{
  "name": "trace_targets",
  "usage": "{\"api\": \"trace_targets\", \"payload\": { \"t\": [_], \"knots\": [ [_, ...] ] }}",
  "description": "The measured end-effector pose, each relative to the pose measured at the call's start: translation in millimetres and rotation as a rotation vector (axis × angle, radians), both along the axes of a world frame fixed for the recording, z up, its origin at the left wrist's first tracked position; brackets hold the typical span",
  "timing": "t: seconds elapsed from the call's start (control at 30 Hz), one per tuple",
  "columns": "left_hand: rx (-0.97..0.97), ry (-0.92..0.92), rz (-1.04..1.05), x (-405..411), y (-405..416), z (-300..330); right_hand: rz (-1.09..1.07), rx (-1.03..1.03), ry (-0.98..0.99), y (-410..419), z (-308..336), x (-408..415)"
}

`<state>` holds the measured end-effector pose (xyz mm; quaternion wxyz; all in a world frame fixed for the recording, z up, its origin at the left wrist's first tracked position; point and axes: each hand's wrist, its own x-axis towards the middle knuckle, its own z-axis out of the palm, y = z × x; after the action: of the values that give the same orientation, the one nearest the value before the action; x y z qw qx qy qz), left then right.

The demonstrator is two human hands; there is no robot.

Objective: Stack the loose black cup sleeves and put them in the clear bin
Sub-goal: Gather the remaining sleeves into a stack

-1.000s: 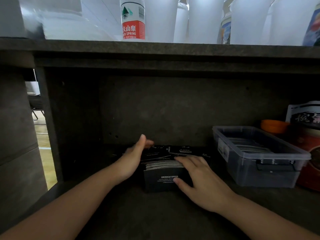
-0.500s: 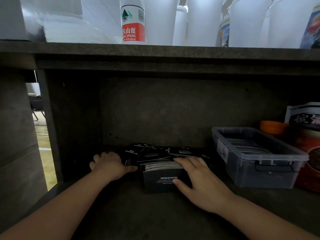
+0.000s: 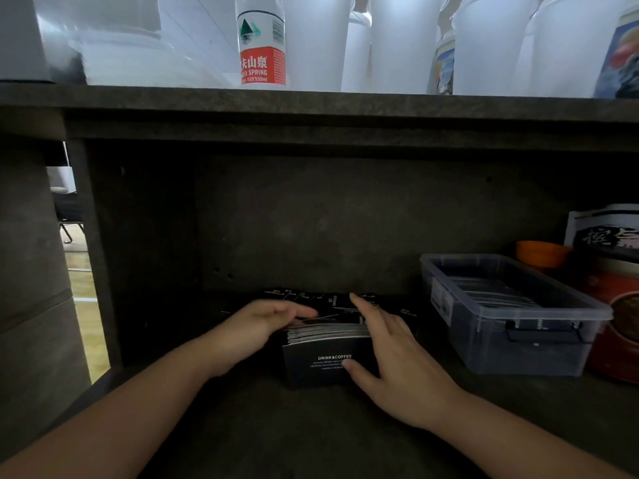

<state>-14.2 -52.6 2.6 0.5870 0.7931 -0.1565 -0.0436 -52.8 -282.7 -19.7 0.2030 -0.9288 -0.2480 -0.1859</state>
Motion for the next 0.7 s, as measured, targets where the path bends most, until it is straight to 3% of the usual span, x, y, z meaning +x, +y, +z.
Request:
{"api": "trace_targets", "payload": {
  "t": [0.1, 0.2, 0.27, 0.33, 0.4, 0.53, 0.7],
  "knots": [
    [-0.288, 0.243, -0.056, -2, -16, -6, 0.006, -0.036, -0.030, 0, -1, 0],
    [-0.453, 0.164, 0.096, 8, -24, -10, 0.000, -0.096, -0.041, -1, -1, 2],
    [-0.253, -0.082, 0.306, 18, -14, -14, 0.000, -0.098, -0.037, -2, -1, 3],
    [0.394, -0.380, 0.504, 29, 10, -21, 0.001, -0.099, -0.046, -2, -2, 3],
    [0.884, -0.483, 0.587, 38, 28, -29, 0.000, -0.096, -0.050, -1, -2, 3],
    [1.016, -0.036, 0.588, 46, 40, -36, 0.007, -0.093, -0.037, -1, 0, 2],
    [0.952, -0.250, 0.625, 51, 47, -33, 0.024, -0.098, -0.033, -1, 1, 1]
  ]
}}
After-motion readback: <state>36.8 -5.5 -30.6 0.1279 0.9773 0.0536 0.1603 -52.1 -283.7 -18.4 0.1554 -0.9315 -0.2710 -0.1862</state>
